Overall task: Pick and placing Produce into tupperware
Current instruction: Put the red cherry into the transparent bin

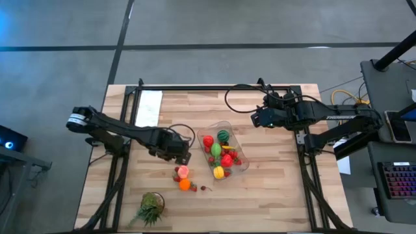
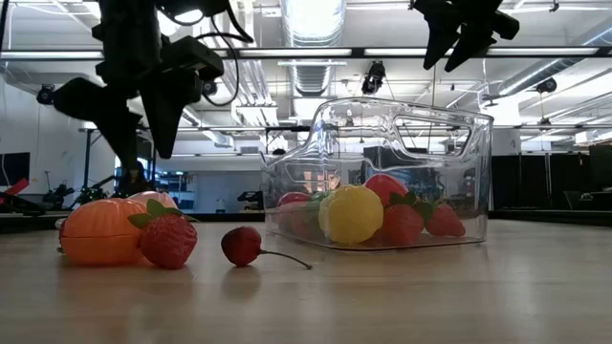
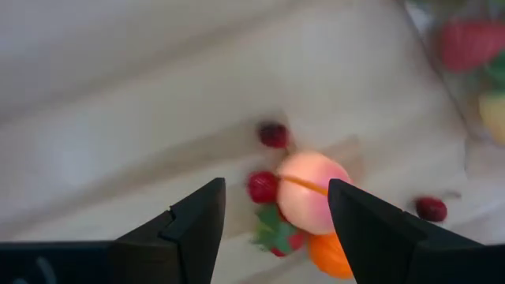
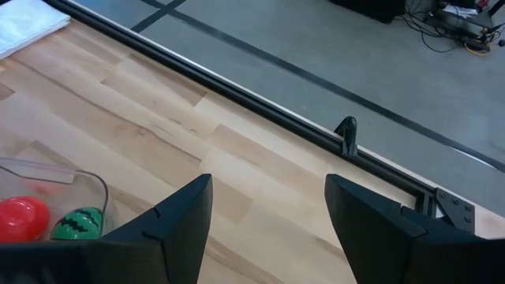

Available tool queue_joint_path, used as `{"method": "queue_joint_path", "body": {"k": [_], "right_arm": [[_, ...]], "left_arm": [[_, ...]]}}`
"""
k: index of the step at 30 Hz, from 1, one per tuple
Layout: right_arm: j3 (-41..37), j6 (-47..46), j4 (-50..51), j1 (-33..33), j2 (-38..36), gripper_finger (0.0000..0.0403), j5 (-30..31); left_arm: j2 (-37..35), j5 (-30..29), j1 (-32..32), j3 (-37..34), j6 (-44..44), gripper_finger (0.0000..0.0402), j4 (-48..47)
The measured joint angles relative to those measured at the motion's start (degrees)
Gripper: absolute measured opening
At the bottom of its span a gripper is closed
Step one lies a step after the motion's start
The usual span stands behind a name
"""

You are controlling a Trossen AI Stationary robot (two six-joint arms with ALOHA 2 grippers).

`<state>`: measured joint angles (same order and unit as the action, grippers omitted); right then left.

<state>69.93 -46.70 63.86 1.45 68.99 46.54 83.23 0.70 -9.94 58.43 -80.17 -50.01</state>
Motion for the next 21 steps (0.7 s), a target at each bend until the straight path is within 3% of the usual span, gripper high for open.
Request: {"method": "queue_joint_path", "body": {"k": [4,21], "right_arm": [[0.00,0.00,-0.09,0.00,0.00,0.0237,0.00],[0.00,-0.19,-0.11,0.00,0.00,0.0237,-0.24]], "left_arm": [[3.71,1.76,-0.65,-0.72,-0.59,0.0210,5.52],[14.51,-0.14,-0.74,-0.13,-2.17,0.0208,8.90]]}}
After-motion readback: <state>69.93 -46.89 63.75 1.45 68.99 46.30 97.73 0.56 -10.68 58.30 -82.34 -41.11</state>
